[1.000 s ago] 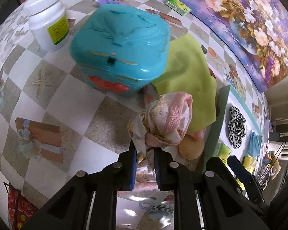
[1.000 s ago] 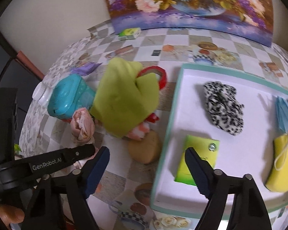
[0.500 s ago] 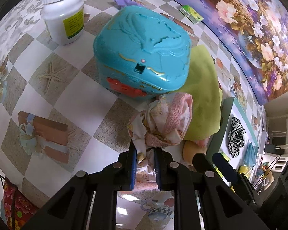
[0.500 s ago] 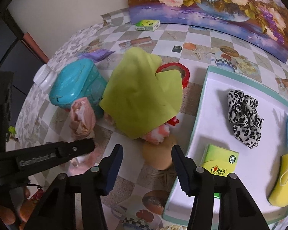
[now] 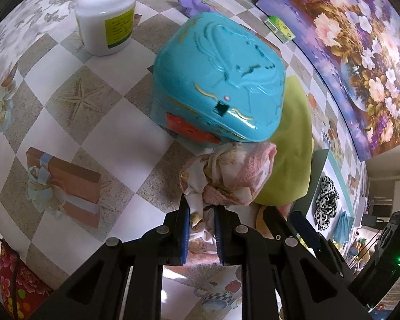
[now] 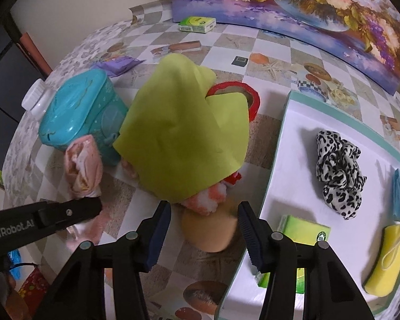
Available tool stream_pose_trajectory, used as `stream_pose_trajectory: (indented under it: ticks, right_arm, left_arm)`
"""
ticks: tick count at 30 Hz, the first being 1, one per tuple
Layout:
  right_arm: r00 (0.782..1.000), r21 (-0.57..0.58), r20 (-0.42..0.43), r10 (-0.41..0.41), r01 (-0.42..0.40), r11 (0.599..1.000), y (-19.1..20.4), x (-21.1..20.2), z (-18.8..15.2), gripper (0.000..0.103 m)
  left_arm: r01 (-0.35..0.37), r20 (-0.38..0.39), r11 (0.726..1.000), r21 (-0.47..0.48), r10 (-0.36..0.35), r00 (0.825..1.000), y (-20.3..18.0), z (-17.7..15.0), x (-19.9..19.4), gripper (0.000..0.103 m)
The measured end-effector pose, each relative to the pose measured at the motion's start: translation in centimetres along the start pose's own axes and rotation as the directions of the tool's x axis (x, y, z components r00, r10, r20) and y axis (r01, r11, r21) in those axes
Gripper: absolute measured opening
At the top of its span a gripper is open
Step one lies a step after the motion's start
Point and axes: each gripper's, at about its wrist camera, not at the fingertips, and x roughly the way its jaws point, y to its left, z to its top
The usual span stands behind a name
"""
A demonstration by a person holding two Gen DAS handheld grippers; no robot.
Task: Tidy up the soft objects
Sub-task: 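Grasp the tan round ball with the right gripper while the left gripper holds the floral cloth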
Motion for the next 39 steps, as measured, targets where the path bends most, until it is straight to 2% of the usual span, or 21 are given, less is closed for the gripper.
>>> stream_pose_trajectory:
  ticks: [12,27,39]
  right_arm:
    - [1.0,-0.041,-0.023,-0.006,0.005,0.999,1.1,0.8,0.0,0.055]
    - [0.994,-0.064,-0.068,0.091,-0.096,0.993,2.0,-0.2,-1.7,0.052]
    - [0.996,-0.107,-0.078,0.033,-0.041,0.993,2.4,-0.2,-2.0,0.053]
  left_arm:
    - [-0.01,-0.001,1.0,-0.023,0.01,1.0,0.5,-0.2,-0.3,0.017]
    - [-0.009,-0.008,0.999,-0.041,0.009,1.0,0.6,0.2,0.2,0.017]
    - [-0.013,-0.009,0.999,-0.041,0.013,1.0,0.5,0.2,0.3,0.017]
